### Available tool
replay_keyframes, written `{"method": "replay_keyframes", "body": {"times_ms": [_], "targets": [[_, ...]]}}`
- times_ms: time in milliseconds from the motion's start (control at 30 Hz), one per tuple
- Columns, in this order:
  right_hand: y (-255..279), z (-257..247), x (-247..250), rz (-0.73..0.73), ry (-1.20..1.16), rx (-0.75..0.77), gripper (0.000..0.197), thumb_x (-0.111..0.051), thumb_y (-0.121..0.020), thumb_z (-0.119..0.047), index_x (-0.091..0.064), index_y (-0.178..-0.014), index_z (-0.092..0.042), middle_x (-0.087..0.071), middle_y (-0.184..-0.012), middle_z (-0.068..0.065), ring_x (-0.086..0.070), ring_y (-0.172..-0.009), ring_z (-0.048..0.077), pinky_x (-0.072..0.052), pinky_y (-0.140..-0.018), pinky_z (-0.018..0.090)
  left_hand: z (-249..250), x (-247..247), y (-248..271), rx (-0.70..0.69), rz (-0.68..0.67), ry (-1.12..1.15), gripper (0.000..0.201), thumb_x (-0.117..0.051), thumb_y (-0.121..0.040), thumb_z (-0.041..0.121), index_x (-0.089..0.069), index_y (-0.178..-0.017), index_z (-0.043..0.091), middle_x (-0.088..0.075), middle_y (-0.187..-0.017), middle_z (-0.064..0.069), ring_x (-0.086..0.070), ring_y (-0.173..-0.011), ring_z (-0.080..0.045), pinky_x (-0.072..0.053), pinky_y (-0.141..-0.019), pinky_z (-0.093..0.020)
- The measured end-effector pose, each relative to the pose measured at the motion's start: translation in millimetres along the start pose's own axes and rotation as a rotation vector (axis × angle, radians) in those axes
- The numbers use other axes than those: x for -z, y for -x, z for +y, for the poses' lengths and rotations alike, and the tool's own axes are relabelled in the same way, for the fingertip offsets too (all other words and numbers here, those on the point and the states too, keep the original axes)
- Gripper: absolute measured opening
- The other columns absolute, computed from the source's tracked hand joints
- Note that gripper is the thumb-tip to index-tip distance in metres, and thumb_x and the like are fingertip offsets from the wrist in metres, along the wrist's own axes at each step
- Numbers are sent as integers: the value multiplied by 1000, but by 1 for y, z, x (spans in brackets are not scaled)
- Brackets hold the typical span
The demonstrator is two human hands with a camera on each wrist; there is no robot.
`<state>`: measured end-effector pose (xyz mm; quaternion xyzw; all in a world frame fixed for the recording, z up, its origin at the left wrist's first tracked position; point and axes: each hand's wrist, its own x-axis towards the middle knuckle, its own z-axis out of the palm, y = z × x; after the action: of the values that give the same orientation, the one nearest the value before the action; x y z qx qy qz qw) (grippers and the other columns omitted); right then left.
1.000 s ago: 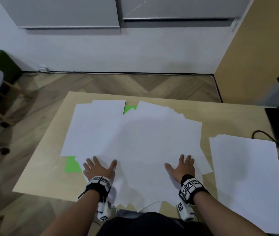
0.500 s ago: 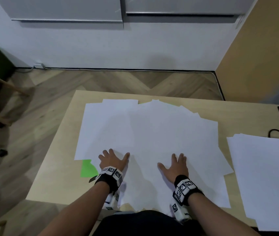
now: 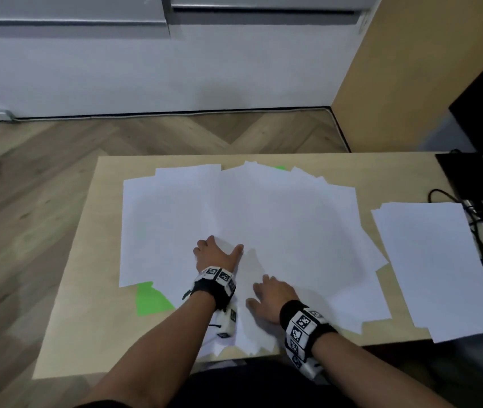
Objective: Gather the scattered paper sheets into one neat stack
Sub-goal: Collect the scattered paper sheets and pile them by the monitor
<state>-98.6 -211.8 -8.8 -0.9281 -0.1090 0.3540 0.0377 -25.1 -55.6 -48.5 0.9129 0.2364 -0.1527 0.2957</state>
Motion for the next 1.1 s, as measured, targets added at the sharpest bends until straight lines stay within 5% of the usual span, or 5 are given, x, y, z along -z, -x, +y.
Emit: {"method": "replay_keyframes", "body": {"times_ms": [200,400,700,967,1100], "targets": [[17,23,7,-92,-7,105,54,-39,-102,-41,-36,-146,-11,-27,-156,12,-39,-134,32,-37,-105,41,37,-8,-25,184,14,95,92,-74,-66,59,-38,-133,7,-42,-130,-14,-42,-124,-35,-40,-104,-46],[11,43,-15,-122,-175,135,58,-49,-96,-38,-35,-151,-26,-7,-164,-2,-20,-149,22,-24,-118,42,46,-20,-33,175,-5,302,67,-74,-67,19,-42,-125,15,-45,-126,-9,-58,-104,-32,-53,-81,-37],[8,91,-15,79,-835,-37,28,-69,-86,-27,-69,-115,-27,-71,-114,-8,-63,-107,5,-46,-104,29,11,10,-8,-42,2,438,6,-69,-82,25,-65,-84,21,-68,-73,2,-64,-72,-26,-48,-64,-25],[-23,151,5,284,-1257,-340,37,-70,-86,-36,-66,-114,-11,-74,-91,6,-66,-72,17,-56,-73,31,-63,1,1,249,-143,740,28,-73,-76,20,-62,-101,20,-71,-107,-10,-70,-89,-29,-56,-86,-46],[-27,142,25,256,-1233,-281,38,-61,-93,-46,-68,-105,-11,-68,-103,4,-63,-84,24,-46,-82,28,-90,-28,-2,282,-216,696,44,-76,-71,23,-62,-114,20,-71,-111,-16,-70,-91,-32,-57,-82,-45]]}}
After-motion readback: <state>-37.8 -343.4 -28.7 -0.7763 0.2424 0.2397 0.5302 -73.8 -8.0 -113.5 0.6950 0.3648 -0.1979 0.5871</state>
